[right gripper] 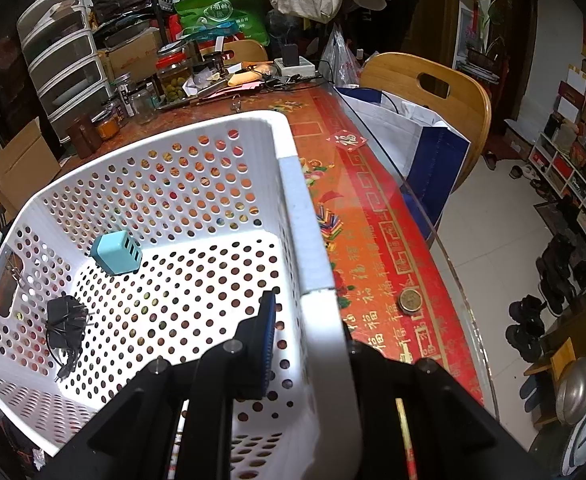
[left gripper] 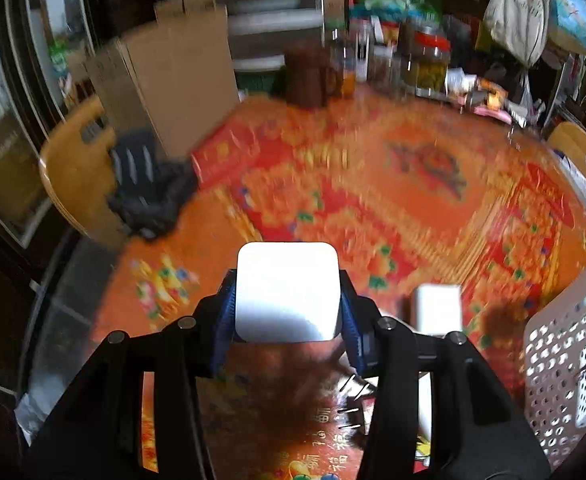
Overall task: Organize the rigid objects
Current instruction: 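Grasp the white square charger with the left tool, then lower the white square charger into the basket and release it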
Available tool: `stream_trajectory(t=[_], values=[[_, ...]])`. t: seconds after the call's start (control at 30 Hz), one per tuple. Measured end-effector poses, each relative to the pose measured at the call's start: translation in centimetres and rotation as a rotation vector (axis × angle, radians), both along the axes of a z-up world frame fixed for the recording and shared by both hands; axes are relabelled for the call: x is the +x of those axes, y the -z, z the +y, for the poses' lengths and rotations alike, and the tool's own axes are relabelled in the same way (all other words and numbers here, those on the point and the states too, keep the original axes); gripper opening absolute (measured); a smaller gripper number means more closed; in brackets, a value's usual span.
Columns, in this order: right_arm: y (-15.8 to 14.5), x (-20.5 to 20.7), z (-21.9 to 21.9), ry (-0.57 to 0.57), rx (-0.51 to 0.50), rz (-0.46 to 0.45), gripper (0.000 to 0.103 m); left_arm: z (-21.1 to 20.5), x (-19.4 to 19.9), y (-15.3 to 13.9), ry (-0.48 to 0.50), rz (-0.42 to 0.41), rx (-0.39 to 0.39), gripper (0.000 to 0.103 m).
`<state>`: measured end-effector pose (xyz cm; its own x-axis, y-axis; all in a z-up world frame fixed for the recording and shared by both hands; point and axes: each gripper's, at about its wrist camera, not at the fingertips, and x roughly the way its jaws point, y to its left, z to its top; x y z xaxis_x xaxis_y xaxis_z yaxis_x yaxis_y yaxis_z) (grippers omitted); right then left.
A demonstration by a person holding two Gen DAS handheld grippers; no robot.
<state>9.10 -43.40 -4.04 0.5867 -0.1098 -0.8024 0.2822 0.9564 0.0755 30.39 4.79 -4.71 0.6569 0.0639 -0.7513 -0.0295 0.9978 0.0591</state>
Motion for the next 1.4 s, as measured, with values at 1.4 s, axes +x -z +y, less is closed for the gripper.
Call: stream_trajectory(t=[1.4], values=[[0.0,-0.1,-0.2,-0.023,0.025,-0.017,0.017,-31.0,-15.0,-2.8,0.655,-0.001,0.259,0.043]])
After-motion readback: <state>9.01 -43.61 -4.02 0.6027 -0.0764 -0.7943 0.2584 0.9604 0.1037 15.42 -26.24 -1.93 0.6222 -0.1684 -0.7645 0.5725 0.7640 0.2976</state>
